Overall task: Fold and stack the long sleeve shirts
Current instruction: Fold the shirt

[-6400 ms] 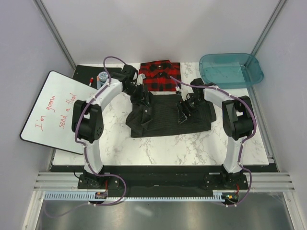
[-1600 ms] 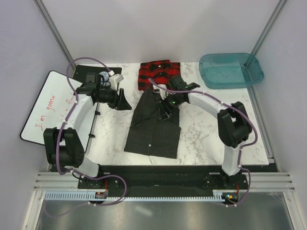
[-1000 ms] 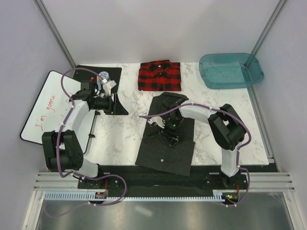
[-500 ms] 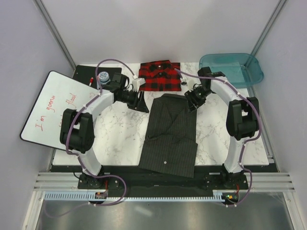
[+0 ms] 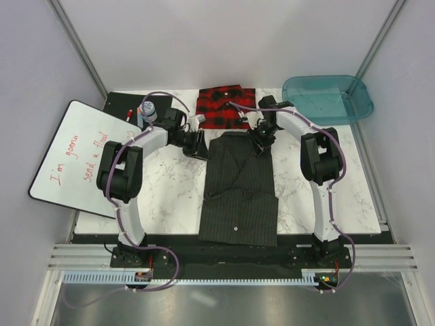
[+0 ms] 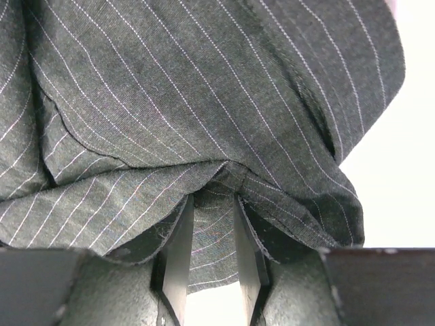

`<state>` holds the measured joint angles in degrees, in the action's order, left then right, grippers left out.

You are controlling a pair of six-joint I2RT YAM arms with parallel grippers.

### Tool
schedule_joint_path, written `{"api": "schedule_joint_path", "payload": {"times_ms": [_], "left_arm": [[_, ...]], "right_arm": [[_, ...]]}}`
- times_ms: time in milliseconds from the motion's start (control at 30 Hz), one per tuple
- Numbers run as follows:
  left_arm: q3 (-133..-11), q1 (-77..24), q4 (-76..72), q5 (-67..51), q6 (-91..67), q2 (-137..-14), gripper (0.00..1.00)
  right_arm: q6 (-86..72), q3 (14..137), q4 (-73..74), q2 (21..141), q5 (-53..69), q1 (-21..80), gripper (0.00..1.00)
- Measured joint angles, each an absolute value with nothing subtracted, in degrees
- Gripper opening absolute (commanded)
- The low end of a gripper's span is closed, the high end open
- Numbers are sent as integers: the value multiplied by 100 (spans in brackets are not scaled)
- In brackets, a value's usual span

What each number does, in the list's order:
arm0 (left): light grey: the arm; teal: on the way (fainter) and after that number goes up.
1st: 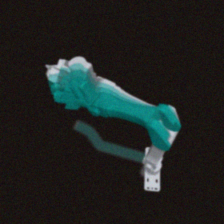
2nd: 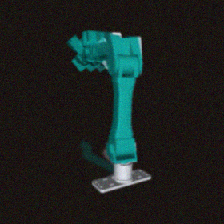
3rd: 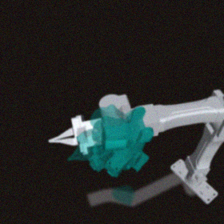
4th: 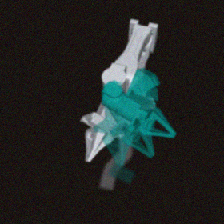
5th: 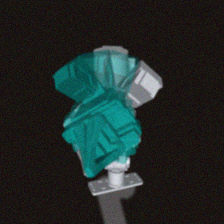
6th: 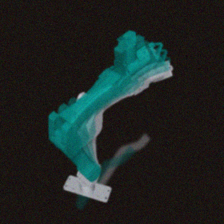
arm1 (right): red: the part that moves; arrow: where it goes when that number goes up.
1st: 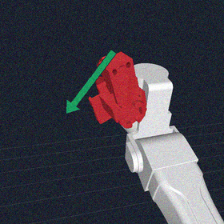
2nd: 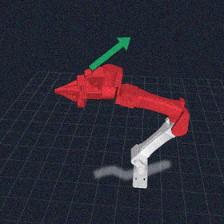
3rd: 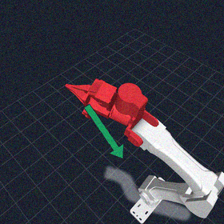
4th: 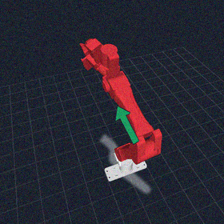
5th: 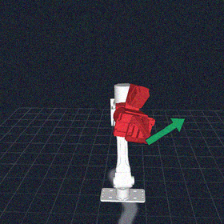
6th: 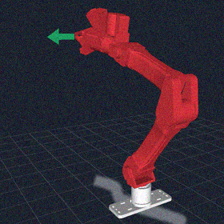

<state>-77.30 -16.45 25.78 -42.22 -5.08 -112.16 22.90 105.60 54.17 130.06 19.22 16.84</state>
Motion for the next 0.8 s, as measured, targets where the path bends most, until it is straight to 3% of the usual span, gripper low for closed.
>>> {"api": "schedule_joint_path", "payload": {"times_ms": [200,333,567,800], "left_arm": [[-7334,-1260,3017,-4578,97,-10805,59],[-7085,-1413,3444,-4895,718,-10136,67],[-6672,-2016,3804,-4974,1326,-9596,75],[-6554,-2657,3940,-4724,1559,-9749,77]], "right_arm": [[2357,10726,5529,13052,2110,1756,54],[2556,10302,5885,12457,2423,1424,62],[2641,7983,6396,10237,3420,921,69],[2508,6403,6292,10324,3798,1039,69]]}}
